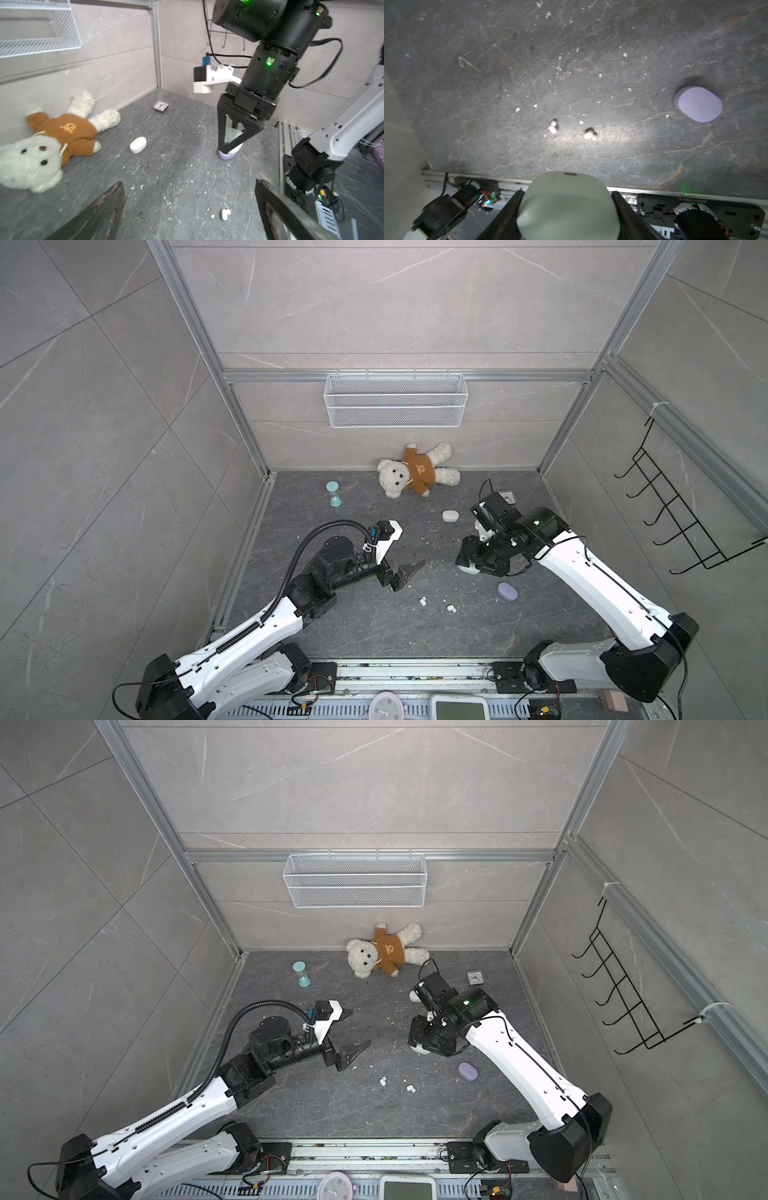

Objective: Insert the wireless bluetooth earbuds into the charging case

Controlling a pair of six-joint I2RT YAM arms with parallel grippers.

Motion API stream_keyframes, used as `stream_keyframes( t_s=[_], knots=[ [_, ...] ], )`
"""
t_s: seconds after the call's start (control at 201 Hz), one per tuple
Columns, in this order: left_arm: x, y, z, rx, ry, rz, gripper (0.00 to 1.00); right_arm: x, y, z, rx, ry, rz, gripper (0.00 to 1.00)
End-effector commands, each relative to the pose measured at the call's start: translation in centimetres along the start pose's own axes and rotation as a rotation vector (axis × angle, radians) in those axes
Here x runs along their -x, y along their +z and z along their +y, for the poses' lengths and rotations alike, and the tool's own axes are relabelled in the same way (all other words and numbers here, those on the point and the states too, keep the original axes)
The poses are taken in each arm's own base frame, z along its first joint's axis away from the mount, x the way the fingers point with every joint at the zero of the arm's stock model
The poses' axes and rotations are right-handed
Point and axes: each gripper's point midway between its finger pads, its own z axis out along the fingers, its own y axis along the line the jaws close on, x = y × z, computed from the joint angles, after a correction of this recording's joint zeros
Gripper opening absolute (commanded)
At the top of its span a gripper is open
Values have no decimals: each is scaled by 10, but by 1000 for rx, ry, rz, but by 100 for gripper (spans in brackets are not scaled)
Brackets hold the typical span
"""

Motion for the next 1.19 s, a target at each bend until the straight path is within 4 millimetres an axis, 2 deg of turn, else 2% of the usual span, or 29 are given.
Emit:
stream_keyframes(
  t_s=[0.0,0.164,0.314,0.552,0.771,1.02,1.189],
  knots=[
    [-13,-5,19,119,-23,85,100,16,17,-13,-24,3,-87,51],
    [-28,-8,28,173,-54,124,100,14,54,-43,-108,35,-88,51],
    [-41,-10,38,236,-84,165,100,1,87,-66,-159,59,-66,51],
    [-45,-13,44,276,-105,158,100,-8,122,-92,-221,93,-72,51],
    [-50,-18,53,332,-136,162,100,-13,141,-111,-280,118,-74,51],
    [-53,-17,56,345,-168,189,100,-17,150,-125,-317,142,-63,51],
    [-52,-17,56,340,-180,190,100,-21,153,-131,-332,157,-43,57]
  ],
)
